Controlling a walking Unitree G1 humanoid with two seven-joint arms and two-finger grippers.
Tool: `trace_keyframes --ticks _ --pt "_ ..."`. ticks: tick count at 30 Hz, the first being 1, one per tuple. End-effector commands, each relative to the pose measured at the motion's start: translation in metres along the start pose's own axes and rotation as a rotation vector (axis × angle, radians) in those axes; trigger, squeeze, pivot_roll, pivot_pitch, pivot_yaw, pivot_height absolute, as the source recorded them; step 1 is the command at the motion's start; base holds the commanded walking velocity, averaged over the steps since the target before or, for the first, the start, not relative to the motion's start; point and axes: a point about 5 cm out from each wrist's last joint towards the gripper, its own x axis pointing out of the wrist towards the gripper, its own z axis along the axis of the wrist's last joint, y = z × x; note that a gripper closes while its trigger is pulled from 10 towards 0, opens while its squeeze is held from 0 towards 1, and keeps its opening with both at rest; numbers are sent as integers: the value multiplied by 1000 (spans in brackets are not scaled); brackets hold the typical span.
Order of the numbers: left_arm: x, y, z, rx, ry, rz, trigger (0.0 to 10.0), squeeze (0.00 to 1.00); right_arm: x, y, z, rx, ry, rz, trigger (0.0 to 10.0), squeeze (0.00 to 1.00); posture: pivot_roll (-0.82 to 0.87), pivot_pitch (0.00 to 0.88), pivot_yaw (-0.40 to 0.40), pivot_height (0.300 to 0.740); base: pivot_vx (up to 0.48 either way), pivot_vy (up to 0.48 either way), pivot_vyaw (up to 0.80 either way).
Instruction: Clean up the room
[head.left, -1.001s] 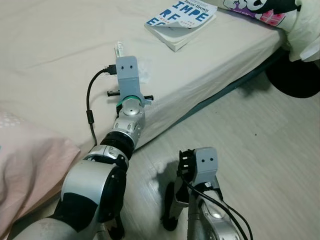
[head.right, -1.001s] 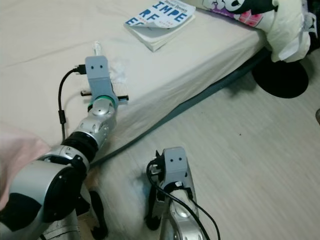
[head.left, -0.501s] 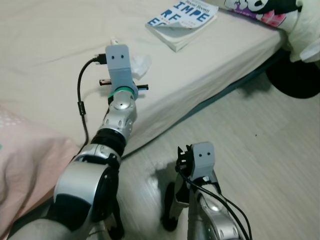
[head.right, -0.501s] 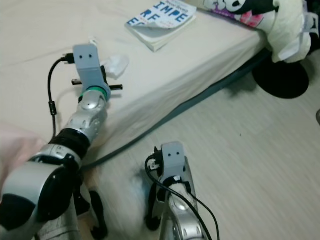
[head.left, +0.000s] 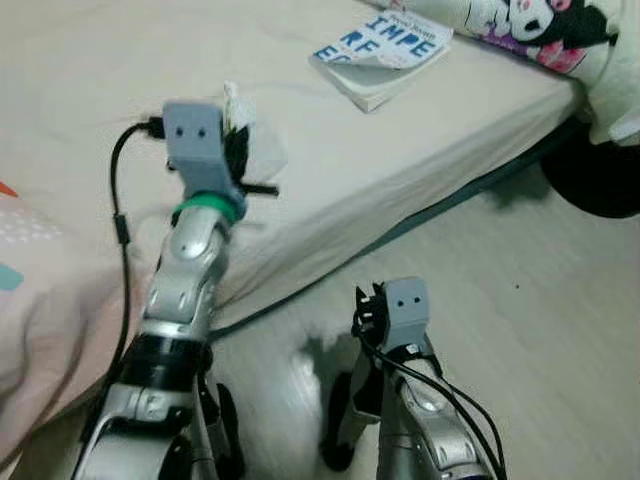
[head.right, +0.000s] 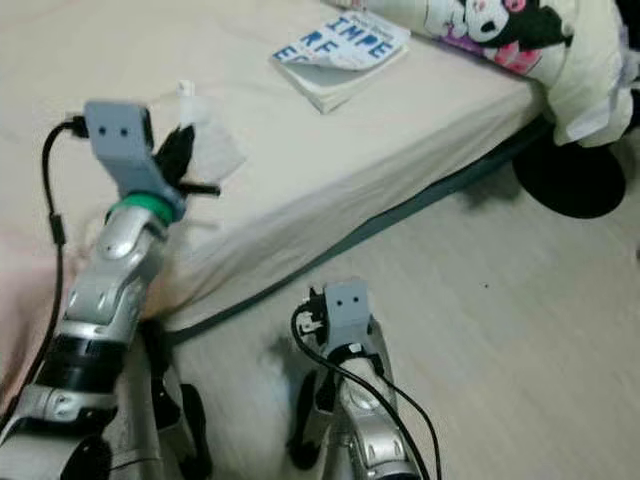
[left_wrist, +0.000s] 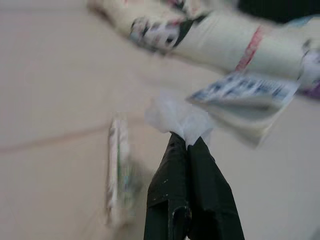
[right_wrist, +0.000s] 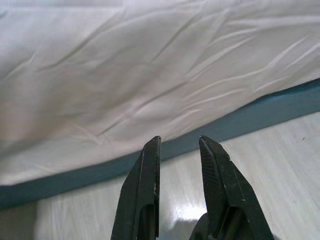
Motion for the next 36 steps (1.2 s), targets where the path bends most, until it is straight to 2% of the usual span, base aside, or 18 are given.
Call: trace_keyframes --ticks 1,5,6,10,11,15,17,18,20,21,23,26,31,36 --pt "4 -3 -14 13 50 42 10000 0 -7 -2 -12 2 43 -8 10000 0 -66 281 52 520 0 0 0" --pt "6 -8 -16 31 70 50 10000 0 -7 -4 -12 1 39 -13 10000 0 -63 281 53 520 0 0 0" --pt "10 -15 -28 50 134 90 10000 0 -8 -5 -13 0 40 -20 10000 0 -74 283 59 520 0 0 0" --pt "10 -25 -40 75 206 104 10000 0 -10 -5 -13 0 37 -27 10000 0 -90 281 64 520 0 0 0" --pt "7 -26 -39 41 193 64 10000 0 -11 -7 -11 9 21 -43 10000 0 -83 262 66 520 0 0 0" --pt "2 -24 -33 -7 162 7 10000 0 -13 -9 -8 20 2 -61 10000 0 -80 256 65 520 0 0 0" --pt "-16 -5 -23 26 107 -45 10000 0 -15 -13 6 26 -63 -73 10000 0 -61 196 54 520 0 0 0" --pt "-16 -5 -23 26 107 -45 10000 0 -15 -13 6 26 -63 -73 10000 0 -61 196 54 520 0 0 0" --pt "-37 18 -15 133 80 -107 10000 0 -17 -20 25 13 -138 -77 10000 0 -53 147 36 520 0 0 0" --pt "-37 18 -15 133 80 -107 10000 0 -17 -20 25 13 -138 -77 10000 0 -53 147 36 520 0 0 0" --pt "-50 31 -14 208 106 -152 10000 0 -16 -26 37 4 -178 -91 10000 0 -51 134 31 520 0 0 0" --pt "-59 46 -27 231 193 -131 10000 0 -13 -40 48 -65 -212 -125 10000 0 -40 106 26 520 0 0 0" --pt "-59 47 -36 208 240 -104 10000 0 -9 -49 51 -74 -223 -165 10000 0 -41 93 31 530 0 0 0" --pt "-51 29 -38 157 244 -128 10000 0 -3 -54 53 -65 -222 -183 10000 0 -48 65 34 550 0 0 0"
